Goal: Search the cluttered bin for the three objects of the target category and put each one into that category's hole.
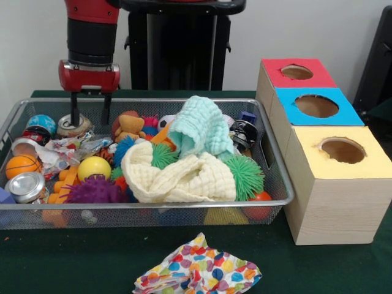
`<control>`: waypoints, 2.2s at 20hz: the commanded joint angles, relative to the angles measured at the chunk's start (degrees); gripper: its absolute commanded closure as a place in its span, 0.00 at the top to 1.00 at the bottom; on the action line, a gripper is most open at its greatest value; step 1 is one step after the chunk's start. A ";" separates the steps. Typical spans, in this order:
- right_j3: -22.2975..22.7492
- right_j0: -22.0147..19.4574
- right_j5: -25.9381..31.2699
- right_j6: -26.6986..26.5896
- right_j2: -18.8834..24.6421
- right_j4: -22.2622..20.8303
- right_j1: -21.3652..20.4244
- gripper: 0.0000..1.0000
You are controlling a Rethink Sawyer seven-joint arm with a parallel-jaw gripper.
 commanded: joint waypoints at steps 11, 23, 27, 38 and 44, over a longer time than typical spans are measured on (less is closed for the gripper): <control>-4.77 2.30 1.48 5.27 1.58 1.46 4.50 1.00; -8.37 2.67 -0.36 6.28 -0.24 0.88 8.29 1.00; -9.45 2.57 -0.87 6.01 -0.38 0.40 9.32 1.00; -13.01 1.45 0.01 3.81 0.08 -0.42 11.39 1.00; -12.75 -0.50 2.34 1.39 1.13 -0.35 9.79 1.00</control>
